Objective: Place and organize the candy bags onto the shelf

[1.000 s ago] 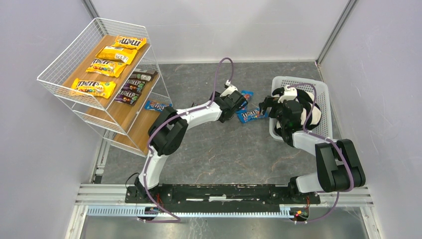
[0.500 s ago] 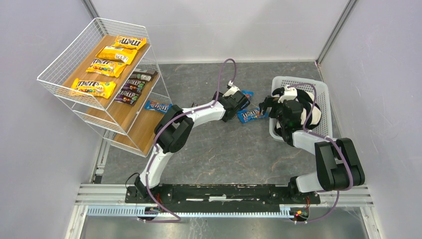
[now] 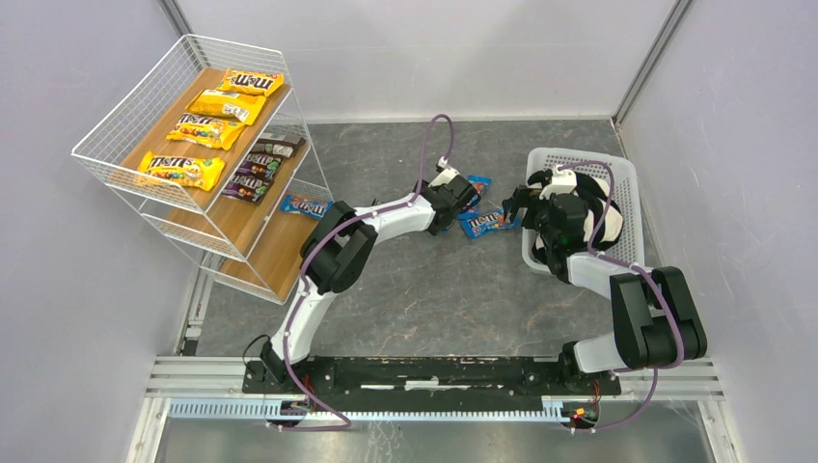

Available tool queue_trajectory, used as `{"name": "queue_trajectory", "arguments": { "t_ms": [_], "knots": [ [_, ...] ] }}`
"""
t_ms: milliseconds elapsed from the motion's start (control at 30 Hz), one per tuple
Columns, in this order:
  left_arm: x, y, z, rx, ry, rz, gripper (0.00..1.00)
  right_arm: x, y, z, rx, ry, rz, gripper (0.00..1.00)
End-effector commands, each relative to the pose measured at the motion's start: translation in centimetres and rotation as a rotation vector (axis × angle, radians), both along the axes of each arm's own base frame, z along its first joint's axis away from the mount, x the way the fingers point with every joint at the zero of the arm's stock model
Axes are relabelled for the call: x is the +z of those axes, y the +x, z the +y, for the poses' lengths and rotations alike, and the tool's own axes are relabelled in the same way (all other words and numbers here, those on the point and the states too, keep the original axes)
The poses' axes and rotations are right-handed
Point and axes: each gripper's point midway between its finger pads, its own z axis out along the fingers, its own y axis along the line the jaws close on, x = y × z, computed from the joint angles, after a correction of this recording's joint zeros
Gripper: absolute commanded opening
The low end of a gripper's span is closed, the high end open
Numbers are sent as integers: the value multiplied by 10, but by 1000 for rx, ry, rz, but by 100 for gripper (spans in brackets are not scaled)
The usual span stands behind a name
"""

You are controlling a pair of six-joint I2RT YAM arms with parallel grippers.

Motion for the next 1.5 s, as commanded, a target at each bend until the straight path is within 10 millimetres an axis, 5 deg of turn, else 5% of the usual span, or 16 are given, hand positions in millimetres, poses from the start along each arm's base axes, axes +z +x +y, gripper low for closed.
{"name": "queue_trajectory", "arguments": {
  "t_ms": [0, 300, 533, 800, 967, 1133, 1467],
  "knots": [
    [-10, 3, 5, 17, 23, -2, 51, 15, 11, 2, 5, 20, -40, 98],
    [-3, -1, 6, -20, 29, 18, 20, 15, 11, 1, 3, 24, -40, 98],
    [40, -9, 10, -37, -1, -24, 2, 15, 11, 1, 3, 28, -38, 98],
    [97, -32, 25, -80, -47, -60, 2, 13, 11, 3, 8, 38, -33, 98],
    [59, -56, 2, -164, -116, 88, 2, 12, 11, 4, 12, 40, -32, 98],
    [25, -82, -8, -233, 25, 167, 3, 11, 12, 3, 8, 39, -29, 98],
    [19, -95, -10, -276, 162, 142, 45, 10, 12, 3, 11, 40, -26, 98]
  ]
}}
